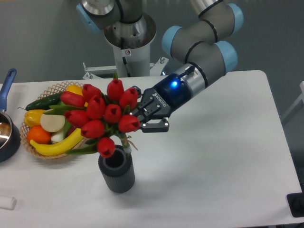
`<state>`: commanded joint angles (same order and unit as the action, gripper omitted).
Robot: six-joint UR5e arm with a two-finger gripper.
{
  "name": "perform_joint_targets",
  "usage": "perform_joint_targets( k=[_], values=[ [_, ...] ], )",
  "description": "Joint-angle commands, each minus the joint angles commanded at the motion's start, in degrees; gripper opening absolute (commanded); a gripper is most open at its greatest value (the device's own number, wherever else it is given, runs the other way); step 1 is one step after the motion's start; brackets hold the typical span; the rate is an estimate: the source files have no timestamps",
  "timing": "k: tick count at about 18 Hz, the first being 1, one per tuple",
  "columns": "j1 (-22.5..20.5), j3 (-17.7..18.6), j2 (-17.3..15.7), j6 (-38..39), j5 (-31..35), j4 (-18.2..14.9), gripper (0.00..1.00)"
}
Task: Insert the flowers into the vase
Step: 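Carry the tulip bouquet over the black vase, stems pointing down, then lower the tulip stems into the black vase opening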
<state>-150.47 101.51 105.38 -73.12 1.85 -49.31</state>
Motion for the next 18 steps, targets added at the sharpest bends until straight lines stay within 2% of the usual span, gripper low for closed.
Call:
perform_joint_targets(
  k=[6,18],
  values=[
    [0.9,1.0,0.4,-0.2,0.0,0.0,0.15],
    [1.2,-1.0,2.7,-0.4,0.0,0.4,0.15]
  ],
)
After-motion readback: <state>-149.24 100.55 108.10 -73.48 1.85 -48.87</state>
